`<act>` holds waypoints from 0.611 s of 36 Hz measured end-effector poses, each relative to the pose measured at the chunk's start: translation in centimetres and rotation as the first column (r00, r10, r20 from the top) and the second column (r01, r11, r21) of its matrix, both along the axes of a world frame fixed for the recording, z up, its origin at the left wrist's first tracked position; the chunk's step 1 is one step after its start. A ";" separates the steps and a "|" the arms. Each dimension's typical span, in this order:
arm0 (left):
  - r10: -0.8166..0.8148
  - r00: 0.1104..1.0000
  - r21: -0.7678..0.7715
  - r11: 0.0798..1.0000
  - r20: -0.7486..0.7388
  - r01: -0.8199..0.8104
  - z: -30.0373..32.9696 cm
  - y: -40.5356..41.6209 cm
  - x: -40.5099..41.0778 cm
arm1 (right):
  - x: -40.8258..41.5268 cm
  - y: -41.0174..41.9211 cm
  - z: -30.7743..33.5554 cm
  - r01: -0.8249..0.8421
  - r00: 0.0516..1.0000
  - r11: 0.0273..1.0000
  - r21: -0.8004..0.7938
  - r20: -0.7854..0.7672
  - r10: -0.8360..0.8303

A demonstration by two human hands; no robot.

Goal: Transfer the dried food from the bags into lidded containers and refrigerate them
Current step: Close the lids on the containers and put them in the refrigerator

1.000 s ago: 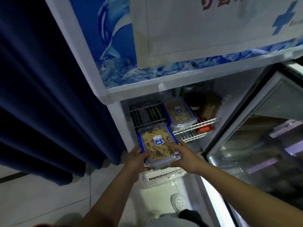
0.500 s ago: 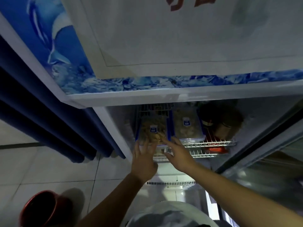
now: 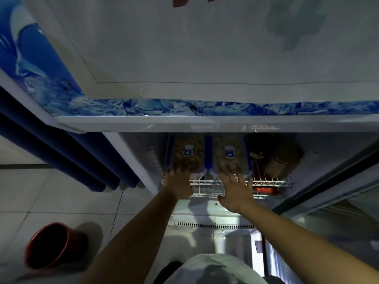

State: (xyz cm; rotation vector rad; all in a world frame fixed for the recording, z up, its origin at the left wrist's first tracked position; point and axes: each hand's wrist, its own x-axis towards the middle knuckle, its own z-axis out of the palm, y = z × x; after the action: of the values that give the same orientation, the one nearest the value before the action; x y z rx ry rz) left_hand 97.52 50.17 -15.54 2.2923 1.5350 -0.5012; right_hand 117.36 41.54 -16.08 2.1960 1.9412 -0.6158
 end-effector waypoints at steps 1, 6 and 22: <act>0.002 1.000 0.004 1.000 0.005 -0.002 -0.3 -0.2 0.0 | 0.0 0.1 0.1 0.002 1.000 1.000 -0.002 0.001 -0.002; 0.014 0.999 0.063 0.998 0.029 -0.016 -1.7 -2.5 -0.3 | -0.1 -0.2 -0.3 0.035 0.999 0.999 0.010 -0.005 -0.035; 0.025 0.995 0.003 1.000 0.097 -0.026 0.7 -4.0 -0.3 | 0.3 -3.3 0.7 0.161 0.971 0.986 0.032 -0.182 -0.152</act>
State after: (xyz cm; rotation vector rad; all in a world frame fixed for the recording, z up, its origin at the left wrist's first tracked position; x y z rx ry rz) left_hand 97.21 46.13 -14.84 2.2618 1.5181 -0.3748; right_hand 117.65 38.25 -15.35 2.4165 1.8928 -0.8271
